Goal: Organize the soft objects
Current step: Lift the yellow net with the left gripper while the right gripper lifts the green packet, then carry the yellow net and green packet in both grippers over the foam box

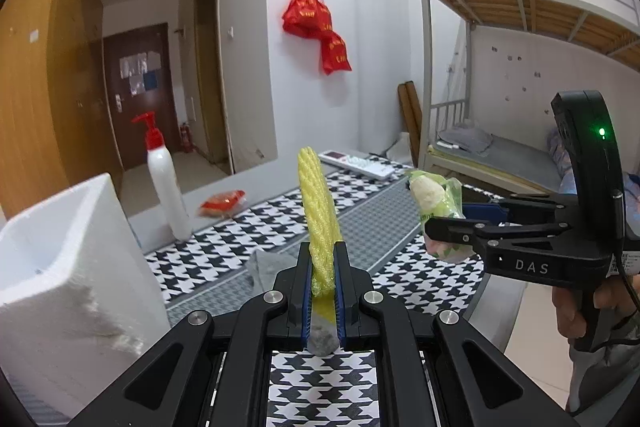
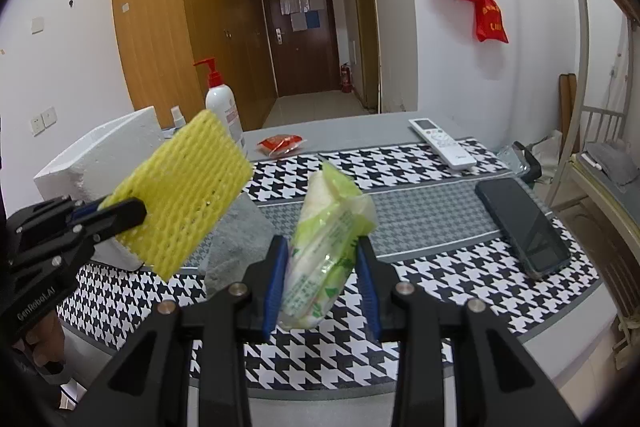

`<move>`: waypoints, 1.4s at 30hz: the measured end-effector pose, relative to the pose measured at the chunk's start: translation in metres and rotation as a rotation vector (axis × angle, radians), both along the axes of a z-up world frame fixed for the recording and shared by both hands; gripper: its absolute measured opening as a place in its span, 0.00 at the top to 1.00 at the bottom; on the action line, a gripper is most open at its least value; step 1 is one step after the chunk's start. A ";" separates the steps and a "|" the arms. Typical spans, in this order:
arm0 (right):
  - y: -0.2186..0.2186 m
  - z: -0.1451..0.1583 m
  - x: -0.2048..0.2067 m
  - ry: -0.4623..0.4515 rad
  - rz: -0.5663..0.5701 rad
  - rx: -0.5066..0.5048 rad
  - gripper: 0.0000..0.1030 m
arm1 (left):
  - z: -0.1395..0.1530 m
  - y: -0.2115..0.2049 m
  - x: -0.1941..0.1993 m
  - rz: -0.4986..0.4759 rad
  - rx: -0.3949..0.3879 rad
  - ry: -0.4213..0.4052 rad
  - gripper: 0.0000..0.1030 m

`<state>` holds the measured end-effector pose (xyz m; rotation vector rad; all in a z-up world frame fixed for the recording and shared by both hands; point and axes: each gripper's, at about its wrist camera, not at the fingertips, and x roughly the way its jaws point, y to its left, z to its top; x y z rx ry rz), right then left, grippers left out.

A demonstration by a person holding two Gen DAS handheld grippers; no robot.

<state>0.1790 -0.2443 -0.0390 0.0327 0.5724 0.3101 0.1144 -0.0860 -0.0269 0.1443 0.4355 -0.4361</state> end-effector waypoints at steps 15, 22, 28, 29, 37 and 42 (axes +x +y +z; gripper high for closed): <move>0.002 0.024 -0.020 -0.095 0.030 0.016 0.62 | 0.024 0.003 -0.005 0.050 0.009 -0.053 0.91; 0.001 0.030 -0.021 -0.126 0.041 0.023 0.62 | 0.034 0.005 -0.009 0.063 0.012 -0.084 0.91; 0.004 0.037 -0.025 -0.155 0.064 0.030 0.62 | 0.042 0.008 -0.013 0.088 0.009 -0.107 0.90; 0.005 0.039 -0.026 -0.163 0.069 0.027 0.62 | 0.043 0.010 -0.014 0.090 0.008 -0.110 0.90; 0.014 0.049 -0.026 -0.194 0.096 0.026 0.62 | 0.053 0.019 -0.018 0.116 0.007 -0.135 0.90; 0.020 0.052 -0.025 -0.210 0.115 0.031 0.62 | 0.059 0.027 -0.022 0.141 0.001 -0.151 0.90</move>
